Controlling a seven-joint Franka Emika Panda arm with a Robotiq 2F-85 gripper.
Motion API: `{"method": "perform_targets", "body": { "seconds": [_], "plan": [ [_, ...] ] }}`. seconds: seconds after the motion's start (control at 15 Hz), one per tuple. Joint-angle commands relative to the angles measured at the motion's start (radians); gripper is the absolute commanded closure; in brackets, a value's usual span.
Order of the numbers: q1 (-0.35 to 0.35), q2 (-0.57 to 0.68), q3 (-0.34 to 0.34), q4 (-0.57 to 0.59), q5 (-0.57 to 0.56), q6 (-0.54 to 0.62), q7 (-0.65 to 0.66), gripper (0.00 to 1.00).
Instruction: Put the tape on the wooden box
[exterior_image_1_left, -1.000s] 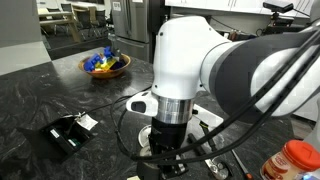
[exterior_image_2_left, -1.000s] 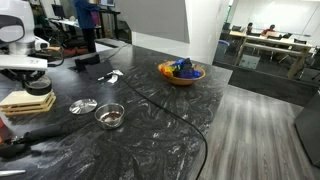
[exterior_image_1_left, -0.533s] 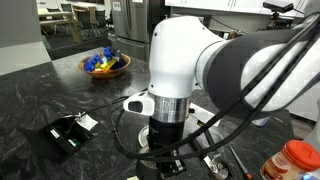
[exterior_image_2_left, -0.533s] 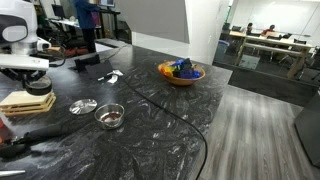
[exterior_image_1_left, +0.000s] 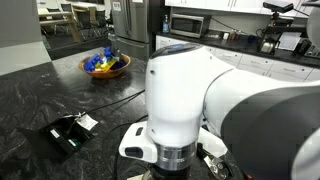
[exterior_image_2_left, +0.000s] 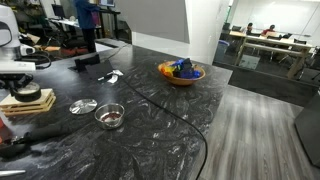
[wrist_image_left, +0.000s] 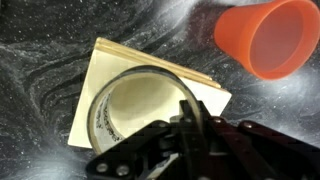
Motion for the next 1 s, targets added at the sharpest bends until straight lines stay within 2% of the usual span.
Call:
{"method": "perform_targets", "body": {
  "seconds": [0.0, 0.27, 0.33, 0.47, 0.93],
  "plan": [
    [0.014, 0.037, 0.012, 0.055, -0.089, -0.025, 0.039, 0.98],
    [0.021, 0.065, 0.016, 0.097, -0.143, -0.033, 0.048, 0.98],
    [0.022, 0.073, 0.017, 0.109, -0.146, -0.044, 0.048, 0.67],
    [0.02, 0.083, 0.02, 0.12, -0.145, -0.05, 0.042, 0.62],
    [0.009, 0.067, 0.028, 0.137, -0.12, -0.012, 0.031, 0.12]
  ]
}}
